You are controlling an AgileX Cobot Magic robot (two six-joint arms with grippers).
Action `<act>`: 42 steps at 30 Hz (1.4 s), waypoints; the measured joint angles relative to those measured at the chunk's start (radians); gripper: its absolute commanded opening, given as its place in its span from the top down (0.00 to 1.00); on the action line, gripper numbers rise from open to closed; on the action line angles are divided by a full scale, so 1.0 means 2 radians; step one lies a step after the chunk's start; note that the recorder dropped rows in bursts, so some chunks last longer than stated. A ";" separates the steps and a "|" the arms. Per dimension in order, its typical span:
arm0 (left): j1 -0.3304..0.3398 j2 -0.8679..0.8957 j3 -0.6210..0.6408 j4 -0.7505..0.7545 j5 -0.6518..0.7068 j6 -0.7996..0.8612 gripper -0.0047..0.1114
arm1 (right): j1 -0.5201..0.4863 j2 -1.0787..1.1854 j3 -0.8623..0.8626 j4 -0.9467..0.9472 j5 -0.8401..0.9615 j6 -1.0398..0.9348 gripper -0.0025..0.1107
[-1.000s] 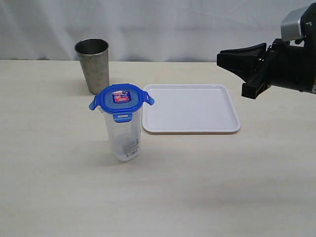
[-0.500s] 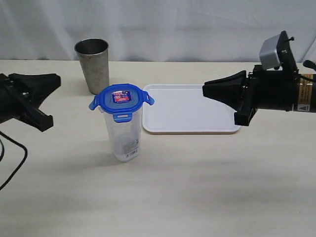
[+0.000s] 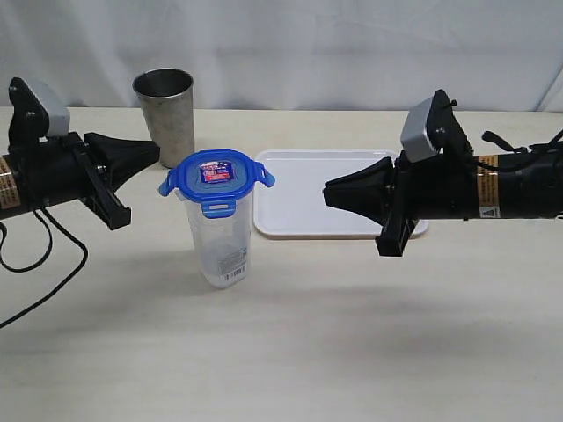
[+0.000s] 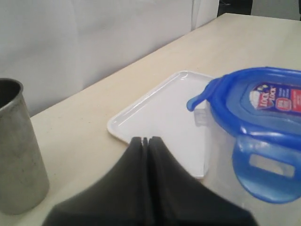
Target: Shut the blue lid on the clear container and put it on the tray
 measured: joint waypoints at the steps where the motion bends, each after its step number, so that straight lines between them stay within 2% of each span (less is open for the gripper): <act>1: 0.000 0.005 0.000 0.001 -0.001 -0.001 0.96 | 0.000 0.003 0.000 0.004 0.000 -0.002 0.94; 9: 0.000 0.012 -0.001 0.055 -0.032 -0.011 0.96 | 0.000 0.009 -0.001 0.013 0.000 -0.013 0.94; 31: 0.007 0.012 -0.001 0.098 -0.042 -0.019 0.96 | 0.000 0.009 -0.001 0.017 0.000 -0.014 0.94; 42: 0.006 0.012 -0.001 0.101 -0.042 -0.028 0.96 | 0.007 0.009 -0.001 0.077 -0.001 -0.025 0.94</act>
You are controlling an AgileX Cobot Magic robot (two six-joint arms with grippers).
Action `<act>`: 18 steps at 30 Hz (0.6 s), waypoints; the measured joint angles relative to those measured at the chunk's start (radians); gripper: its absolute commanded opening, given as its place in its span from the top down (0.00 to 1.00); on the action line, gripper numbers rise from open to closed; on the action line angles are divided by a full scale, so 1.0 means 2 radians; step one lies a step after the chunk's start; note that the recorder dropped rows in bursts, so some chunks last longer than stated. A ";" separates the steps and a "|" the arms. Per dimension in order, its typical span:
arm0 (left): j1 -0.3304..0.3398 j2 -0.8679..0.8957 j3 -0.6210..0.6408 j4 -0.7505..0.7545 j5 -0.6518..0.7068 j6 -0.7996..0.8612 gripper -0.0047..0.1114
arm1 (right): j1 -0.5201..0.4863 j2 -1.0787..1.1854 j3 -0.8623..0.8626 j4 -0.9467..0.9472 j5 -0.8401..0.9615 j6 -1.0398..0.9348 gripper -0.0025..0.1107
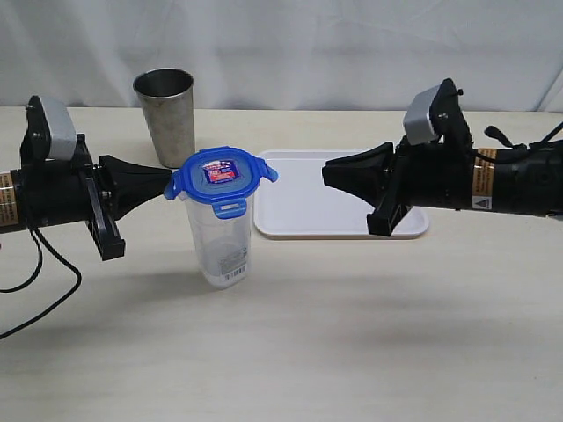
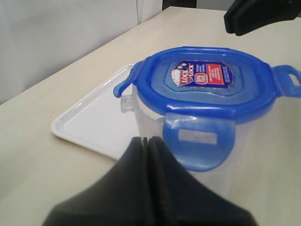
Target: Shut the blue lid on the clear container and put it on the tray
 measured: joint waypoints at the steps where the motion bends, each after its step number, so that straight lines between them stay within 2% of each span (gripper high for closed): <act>1: 0.000 0.000 0.000 -0.001 0.000 0.000 0.96 | 0.013 0.000 -0.003 0.009 0.010 -0.001 0.94; 7: 0.000 0.000 0.000 -0.008 0.000 0.000 0.96 | 0.059 0.000 -0.026 0.011 0.078 0.004 0.94; 18: 0.000 0.000 0.000 -0.013 0.001 0.000 0.96 | 0.063 0.018 -0.048 -0.007 0.073 0.038 0.94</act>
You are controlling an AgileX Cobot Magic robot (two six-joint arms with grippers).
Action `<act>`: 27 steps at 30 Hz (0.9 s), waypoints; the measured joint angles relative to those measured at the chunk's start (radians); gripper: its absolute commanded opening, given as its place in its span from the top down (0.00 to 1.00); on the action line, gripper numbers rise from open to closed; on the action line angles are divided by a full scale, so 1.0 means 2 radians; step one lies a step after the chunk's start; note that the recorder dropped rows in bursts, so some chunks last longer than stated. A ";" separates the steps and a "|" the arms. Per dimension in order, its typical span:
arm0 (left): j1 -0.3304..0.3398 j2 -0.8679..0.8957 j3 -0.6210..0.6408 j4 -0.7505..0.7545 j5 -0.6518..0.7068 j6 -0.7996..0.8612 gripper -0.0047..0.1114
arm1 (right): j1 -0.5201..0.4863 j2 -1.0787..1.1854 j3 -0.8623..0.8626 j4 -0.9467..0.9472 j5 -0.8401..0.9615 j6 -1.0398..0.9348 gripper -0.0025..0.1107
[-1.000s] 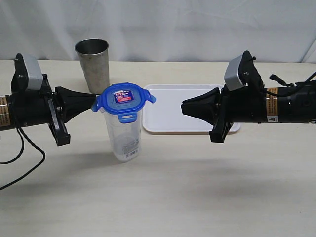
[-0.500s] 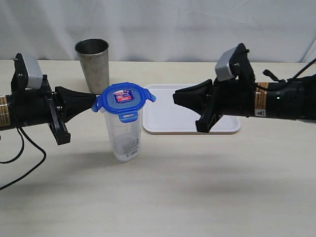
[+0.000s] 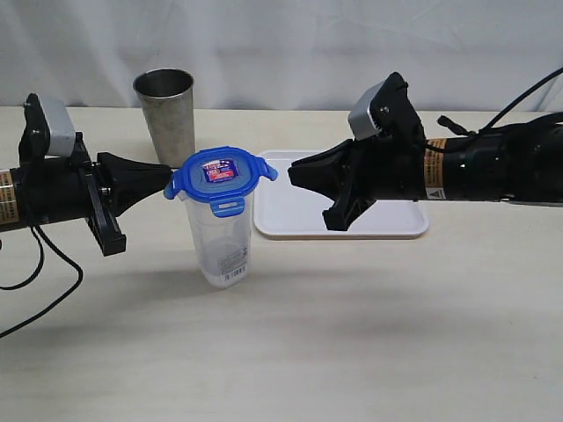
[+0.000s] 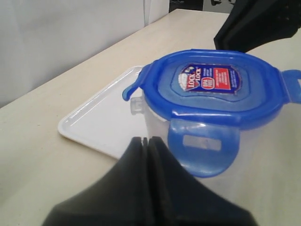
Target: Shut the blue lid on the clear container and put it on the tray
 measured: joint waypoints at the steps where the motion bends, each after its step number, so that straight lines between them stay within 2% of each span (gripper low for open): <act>1: 0.000 0.000 0.000 0.000 0.000 0.000 0.96 | 0.000 0.004 -0.001 0.000 -0.001 0.000 0.94; 10: 0.000 0.000 0.000 0.000 0.000 0.000 0.96 | 0.000 0.008 -0.001 0.000 -0.048 0.001 0.94; 27: 0.000 0.000 0.000 0.000 -0.001 0.000 0.96 | 0.000 0.008 -0.001 -0.004 -0.059 0.012 0.94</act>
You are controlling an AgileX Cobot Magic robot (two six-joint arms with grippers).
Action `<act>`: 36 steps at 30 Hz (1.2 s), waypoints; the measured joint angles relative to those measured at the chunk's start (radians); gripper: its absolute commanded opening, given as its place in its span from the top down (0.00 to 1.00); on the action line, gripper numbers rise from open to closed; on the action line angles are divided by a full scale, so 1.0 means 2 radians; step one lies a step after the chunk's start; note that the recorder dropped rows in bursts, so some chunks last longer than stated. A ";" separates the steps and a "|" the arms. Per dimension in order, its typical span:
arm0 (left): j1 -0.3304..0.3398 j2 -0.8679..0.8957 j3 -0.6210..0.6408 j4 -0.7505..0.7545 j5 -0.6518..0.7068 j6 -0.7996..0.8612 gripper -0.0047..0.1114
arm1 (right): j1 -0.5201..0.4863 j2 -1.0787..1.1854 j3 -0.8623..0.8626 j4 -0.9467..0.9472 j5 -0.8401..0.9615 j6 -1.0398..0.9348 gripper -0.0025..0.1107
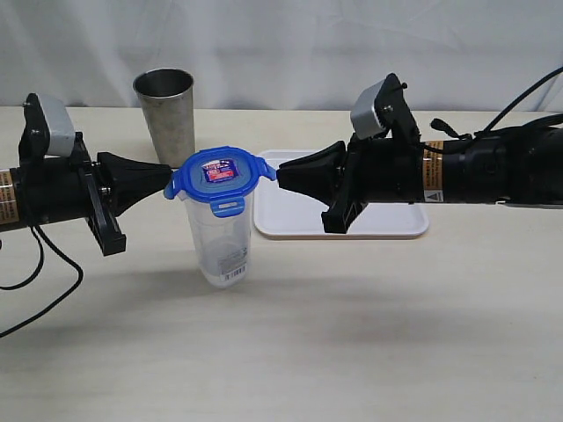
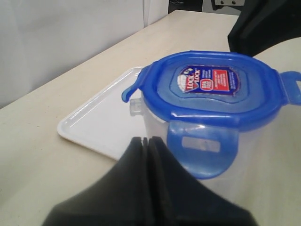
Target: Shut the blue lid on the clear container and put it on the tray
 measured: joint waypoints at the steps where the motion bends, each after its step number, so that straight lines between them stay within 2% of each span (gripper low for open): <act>1: 0.000 0.000 0.000 0.000 0.000 0.000 0.96 | 0.000 0.000 0.000 0.000 -0.001 0.000 0.94; 18: 0.000 0.000 0.000 -0.008 0.000 0.000 0.96 | 0.002 0.002 0.000 -0.030 -0.025 0.003 0.94; 26: 0.000 0.000 0.000 -0.007 -0.001 0.000 0.96 | 0.043 0.002 -0.012 -0.025 0.044 0.002 0.94; 36: 0.000 0.000 0.000 -0.005 -0.009 0.000 0.96 | 0.046 0.002 -0.013 -0.025 0.072 0.002 0.94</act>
